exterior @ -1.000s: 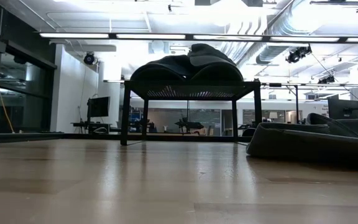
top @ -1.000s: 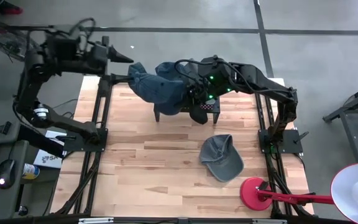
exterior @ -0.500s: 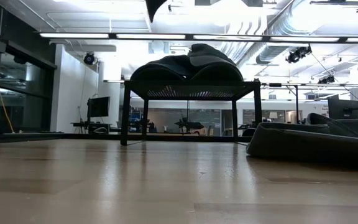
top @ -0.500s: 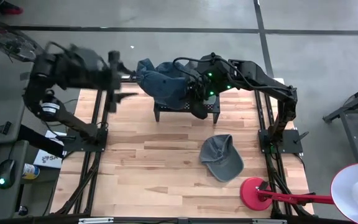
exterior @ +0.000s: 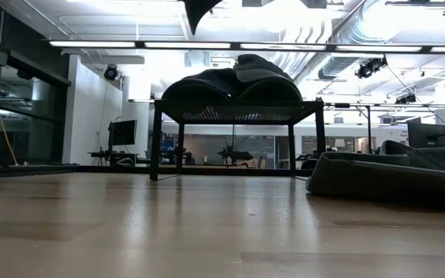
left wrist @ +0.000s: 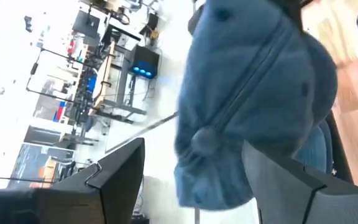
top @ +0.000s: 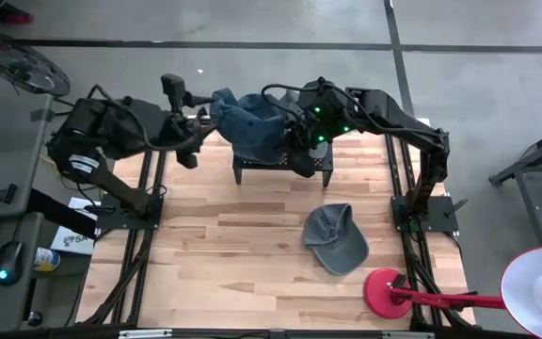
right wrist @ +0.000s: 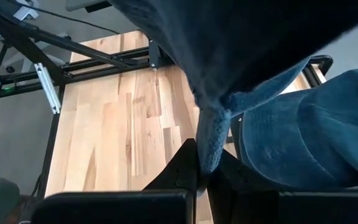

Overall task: Pick & Place hat
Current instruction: Stack the blue cap on the blue cap on the shelf

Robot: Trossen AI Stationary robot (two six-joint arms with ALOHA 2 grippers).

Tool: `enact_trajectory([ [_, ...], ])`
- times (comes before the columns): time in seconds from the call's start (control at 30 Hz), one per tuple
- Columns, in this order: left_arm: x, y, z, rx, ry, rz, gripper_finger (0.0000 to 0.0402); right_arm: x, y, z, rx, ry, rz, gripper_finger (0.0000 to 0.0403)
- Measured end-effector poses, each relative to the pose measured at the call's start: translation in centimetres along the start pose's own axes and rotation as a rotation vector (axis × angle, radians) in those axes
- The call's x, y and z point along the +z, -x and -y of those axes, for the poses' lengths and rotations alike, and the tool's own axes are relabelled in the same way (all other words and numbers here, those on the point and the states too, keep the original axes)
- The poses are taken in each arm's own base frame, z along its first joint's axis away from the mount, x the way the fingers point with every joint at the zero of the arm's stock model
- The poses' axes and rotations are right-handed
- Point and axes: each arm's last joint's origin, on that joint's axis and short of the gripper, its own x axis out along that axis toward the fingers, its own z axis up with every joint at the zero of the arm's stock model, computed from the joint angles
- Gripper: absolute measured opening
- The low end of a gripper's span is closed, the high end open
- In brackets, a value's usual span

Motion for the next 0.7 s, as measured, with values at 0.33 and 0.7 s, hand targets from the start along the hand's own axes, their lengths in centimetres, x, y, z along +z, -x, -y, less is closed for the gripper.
enact_trajectory([
  [0.33,-0.3,0.4,0.2,-0.105,-0.004,0.065,0.0263,0.2,0.0,-0.1,0.039,0.014,0.015,0.0005],
  [0.7,0.3,-0.4,0.7,-0.101,-0.023,0.043,0.0263,0.3,-0.1,-0.5,0.092,0.036,0.029,0.0005],
])
